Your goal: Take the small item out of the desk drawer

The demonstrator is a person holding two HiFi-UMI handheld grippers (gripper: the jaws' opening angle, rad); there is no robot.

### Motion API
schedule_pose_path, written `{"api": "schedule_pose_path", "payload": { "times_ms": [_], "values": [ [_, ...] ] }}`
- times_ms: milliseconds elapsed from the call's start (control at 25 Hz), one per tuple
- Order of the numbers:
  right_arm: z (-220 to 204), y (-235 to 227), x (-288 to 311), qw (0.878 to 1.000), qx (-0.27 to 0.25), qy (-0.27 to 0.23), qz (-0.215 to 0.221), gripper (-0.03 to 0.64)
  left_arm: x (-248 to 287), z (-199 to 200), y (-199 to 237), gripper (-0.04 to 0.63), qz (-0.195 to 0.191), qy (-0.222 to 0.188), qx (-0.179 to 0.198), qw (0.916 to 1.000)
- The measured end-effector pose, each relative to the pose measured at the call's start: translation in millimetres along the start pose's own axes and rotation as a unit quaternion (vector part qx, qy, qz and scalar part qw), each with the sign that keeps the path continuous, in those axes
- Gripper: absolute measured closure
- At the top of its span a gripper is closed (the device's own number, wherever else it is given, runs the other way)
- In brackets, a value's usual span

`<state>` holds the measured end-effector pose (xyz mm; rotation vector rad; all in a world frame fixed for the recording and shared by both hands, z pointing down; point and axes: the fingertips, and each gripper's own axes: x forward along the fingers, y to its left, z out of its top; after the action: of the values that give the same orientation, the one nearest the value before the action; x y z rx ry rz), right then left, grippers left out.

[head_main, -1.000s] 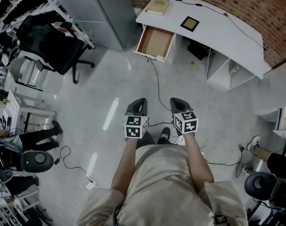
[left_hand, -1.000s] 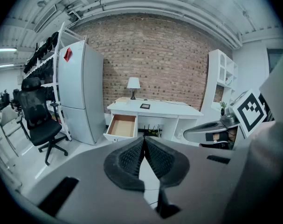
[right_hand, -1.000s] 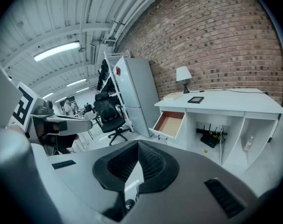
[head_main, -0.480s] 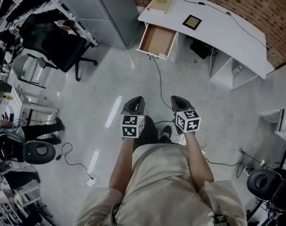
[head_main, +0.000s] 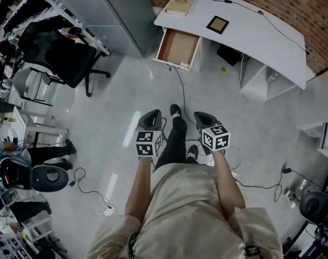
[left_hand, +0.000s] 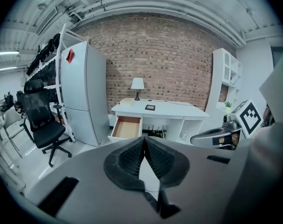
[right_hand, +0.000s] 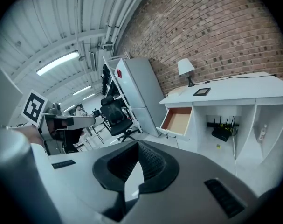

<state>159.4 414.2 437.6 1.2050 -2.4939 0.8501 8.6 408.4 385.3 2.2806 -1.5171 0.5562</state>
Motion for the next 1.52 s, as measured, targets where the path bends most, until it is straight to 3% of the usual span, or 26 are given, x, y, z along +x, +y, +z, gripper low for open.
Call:
{"api": "schedule_pose_path", "payload": {
  "times_ms": [680,1000,1520],
  "values": [
    [74,-94,105,0.999,0.024,0.032,-0.034,0.592,159,80,61,0.578,-0.029,-0.001,-0.013,0.9995],
    [107,-120,161,0.997,0.019,0.06,-0.037,0.593,234,96,106,0.578,-0.036,0.029,-0.044,0.998],
    [163,-159,277,0.993,0.026,0.104,-0.047,0.592,324,140,193,0.578,-0.047,0.036,-0.073,0.9956]
  ]
}}
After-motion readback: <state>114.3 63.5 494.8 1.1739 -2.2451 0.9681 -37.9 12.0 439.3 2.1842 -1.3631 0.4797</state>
